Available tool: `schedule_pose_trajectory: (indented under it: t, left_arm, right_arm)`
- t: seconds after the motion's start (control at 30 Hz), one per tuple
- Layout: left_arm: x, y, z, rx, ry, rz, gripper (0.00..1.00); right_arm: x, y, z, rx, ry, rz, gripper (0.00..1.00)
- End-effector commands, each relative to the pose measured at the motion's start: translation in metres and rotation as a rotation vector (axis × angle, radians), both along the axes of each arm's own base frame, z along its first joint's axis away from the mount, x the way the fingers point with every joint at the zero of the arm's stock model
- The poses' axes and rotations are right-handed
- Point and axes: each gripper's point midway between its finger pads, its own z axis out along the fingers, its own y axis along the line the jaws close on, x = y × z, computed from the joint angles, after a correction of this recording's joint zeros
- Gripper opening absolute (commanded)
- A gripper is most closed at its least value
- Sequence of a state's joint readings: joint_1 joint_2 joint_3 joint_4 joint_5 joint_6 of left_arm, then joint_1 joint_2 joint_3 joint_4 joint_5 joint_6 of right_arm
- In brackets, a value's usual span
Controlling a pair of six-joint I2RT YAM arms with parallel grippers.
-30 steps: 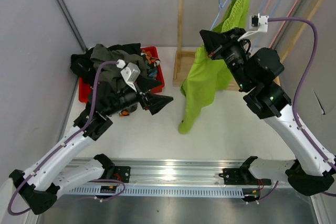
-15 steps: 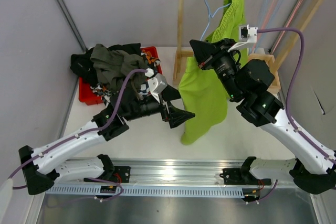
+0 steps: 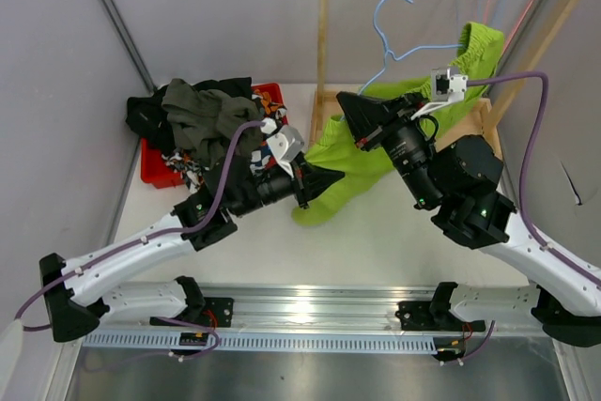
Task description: Remove the shorts from the hanger
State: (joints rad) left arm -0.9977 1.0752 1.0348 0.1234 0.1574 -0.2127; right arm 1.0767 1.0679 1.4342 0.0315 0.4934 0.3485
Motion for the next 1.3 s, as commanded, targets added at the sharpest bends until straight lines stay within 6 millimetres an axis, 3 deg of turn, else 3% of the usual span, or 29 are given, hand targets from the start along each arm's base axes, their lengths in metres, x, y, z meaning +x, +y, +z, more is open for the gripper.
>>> schedule_pose_trajectory:
  t: [0.0, 0.07, 0.1, 0.17, 0.33, 0.47, 0.67, 0.73, 0.8, 0.87, 0.9, 0.93, 1.03, 1.07, 1.1, 1.17, 1.23, 1.27]
  left_arm:
    - [-0.012, 0.014, -0.010, -0.023, 0.022, 0.037, 0.00]
    - [-0.031, 0.026, -0.002, -0.067, 0.024, 0.019, 0.00]
    - [-0.035, 0.030, -0.013, -0.058, 0.039, 0.030, 0.00]
    - [-0.054, 0.041, -0.017, -0.081, 0.056, 0.001, 0.00]
    - [-0.073, 0.066, -0.059, -0.058, 0.135, 0.024, 0.00]
    - [-0.083, 0.077, -0.071, -0.074, 0.176, 0.010, 0.00]
    - [-0.075, 0.085, -0.091, -0.064, 0.204, 0.083, 0.00]
    - [-0.061, 0.085, -0.117, 0.026, 0.230, 0.169, 0.00]
    - [-0.051, 0.079, -0.133, 0.095, 0.242, 0.218, 0.00]
    - [-0.037, 0.077, -0.130, 0.112, 0.220, 0.284, 0.00]
    - [-0.031, 0.074, -0.120, 0.110, 0.202, 0.308, 0.00]
    - [-0.020, 0.066, -0.132, 0.184, 0.181, 0.337, 0.00]
    - [0.003, 0.033, -0.105, 0.213, 0.153, 0.330, 0.00]
    - [0.001, 0.022, -0.105, 0.223, 0.149, 0.297, 0.00]
    - [0.000, 0.014, -0.103, 0.221, 0.150, 0.272, 0.00]
    - [-0.002, -0.011, -0.090, 0.157, 0.161, 0.217, 0.00]
    - [-0.008, -0.027, -0.081, 0.104, 0.179, 0.170, 0.00]
    - [-0.009, -0.034, -0.088, 0.113, 0.192, 0.164, 0.00]
  right_arm:
    - [-0.015, -0.038, 0.062, 0.154, -0.108, -0.047, 0.00]
    - [-0.014, -0.044, 0.067, 0.145, -0.119, -0.076, 0.00]
    - [-0.014, -0.047, 0.074, 0.150, -0.130, -0.086, 0.00]
    - [-0.012, -0.052, 0.080, 0.134, -0.148, -0.117, 0.00]
    - [-0.010, -0.063, 0.106, 0.121, -0.187, -0.166, 0.00]
    - [-0.011, -0.071, 0.118, 0.119, -0.208, -0.194, 0.00]
    - [-0.016, -0.084, 0.127, 0.137, -0.219, -0.205, 0.00]
    - [-0.023, -0.094, 0.135, 0.168, -0.220, -0.190, 0.00]
    - [-0.030, -0.095, 0.136, 0.171, -0.208, -0.149, 0.00]
    - [-0.041, -0.099, 0.138, 0.223, -0.157, -0.071, 0.00]
    - [-0.047, -0.090, 0.130, 0.212, -0.131, -0.005, 0.00]
    - [-0.055, -0.083, 0.128, 0.273, -0.086, 0.077, 0.00]
    - [-0.078, -0.054, 0.114, 0.322, -0.052, 0.298, 0.00]
    - [-0.094, -0.046, 0.121, 0.380, -0.064, 0.414, 0.00]
    - [-0.095, -0.033, 0.111, 0.376, -0.046, 0.459, 0.00]
    - [-0.114, -0.024, 0.124, 0.451, -0.090, 0.600, 0.00]
    - [-0.113, -0.007, 0.121, 0.472, -0.072, 0.654, 0.00]
    - [-0.123, -0.003, 0.129, 0.501, -0.094, 0.733, 0.00]
